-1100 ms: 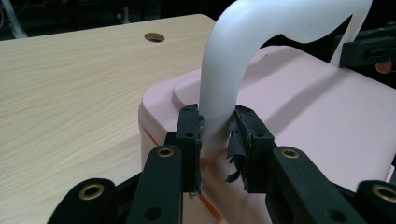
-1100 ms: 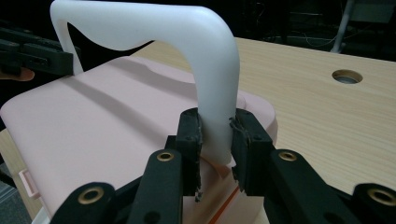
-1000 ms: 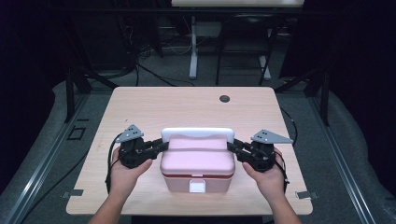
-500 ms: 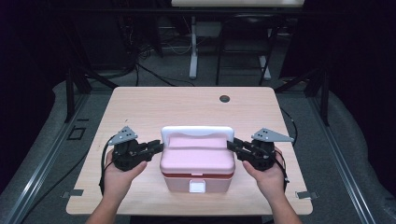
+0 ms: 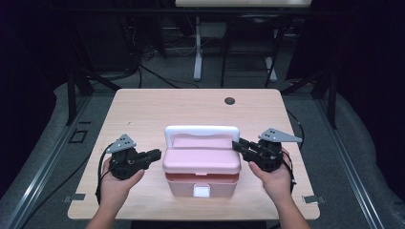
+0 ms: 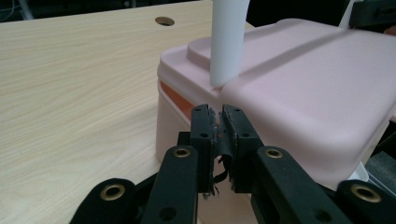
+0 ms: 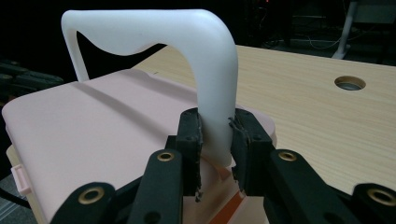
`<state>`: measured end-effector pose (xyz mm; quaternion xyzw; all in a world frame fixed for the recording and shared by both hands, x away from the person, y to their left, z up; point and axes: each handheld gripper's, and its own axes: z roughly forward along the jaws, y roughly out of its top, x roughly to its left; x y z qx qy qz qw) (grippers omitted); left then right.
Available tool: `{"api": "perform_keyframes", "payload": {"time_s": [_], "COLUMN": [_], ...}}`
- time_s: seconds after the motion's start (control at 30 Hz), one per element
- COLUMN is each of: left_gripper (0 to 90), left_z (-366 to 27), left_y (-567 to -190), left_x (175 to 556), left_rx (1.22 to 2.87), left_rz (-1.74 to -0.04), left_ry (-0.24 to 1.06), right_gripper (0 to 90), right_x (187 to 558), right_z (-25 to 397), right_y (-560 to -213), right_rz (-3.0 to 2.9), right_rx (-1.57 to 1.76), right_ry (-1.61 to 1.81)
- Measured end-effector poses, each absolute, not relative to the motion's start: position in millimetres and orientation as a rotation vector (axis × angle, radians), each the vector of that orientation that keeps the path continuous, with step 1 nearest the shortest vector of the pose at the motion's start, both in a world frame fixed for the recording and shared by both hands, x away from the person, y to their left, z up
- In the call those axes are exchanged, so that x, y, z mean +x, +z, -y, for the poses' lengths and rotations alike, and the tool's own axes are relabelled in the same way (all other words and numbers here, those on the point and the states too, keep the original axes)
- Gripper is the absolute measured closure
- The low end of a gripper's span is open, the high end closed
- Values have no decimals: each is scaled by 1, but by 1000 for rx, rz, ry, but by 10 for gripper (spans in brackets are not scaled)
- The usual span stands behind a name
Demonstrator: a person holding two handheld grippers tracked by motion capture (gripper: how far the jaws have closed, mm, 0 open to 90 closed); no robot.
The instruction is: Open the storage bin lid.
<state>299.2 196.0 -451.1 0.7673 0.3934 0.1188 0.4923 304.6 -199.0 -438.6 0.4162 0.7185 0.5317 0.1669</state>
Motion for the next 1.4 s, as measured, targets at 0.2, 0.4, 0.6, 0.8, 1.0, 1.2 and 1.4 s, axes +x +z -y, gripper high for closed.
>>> {"api": "perform_keyframes", "payload": {"time_s": [0.2,0.4,0.6,0.8,1.0,1.2,1.4], "left_gripper": [869,889,894,894,895,895,895], "left_z": [-196,-194,-191,-187,-179,-171,-166], "left_y": [-457,-459,-459,-459,-461,-461,-463], "left_x": [299,297,294,292,291,288,287], "left_rx": [1878,1894,1903,1927,1947,1964,1978], "left_rz": [-951,-946,-935,-915,-896,-869,-859], "left_ry": [263,251,243,238,218,201,186], "right_gripper": [737,737,737,737,737,737,737], "right_x": [306,306,307,307,307,307,307], "right_z": [200,200,200,200,200,200,199], "right_y": [-436,-434,-433,-434,-434,-434,-435], "right_rz": [-2037,-2031,-2026,-2026,-2026,-2028,-2031], "right_rx": [1180,1181,1175,1176,1179,1183,1180], "right_ry": [1526,1536,1541,1542,1543,1541,1538]}}
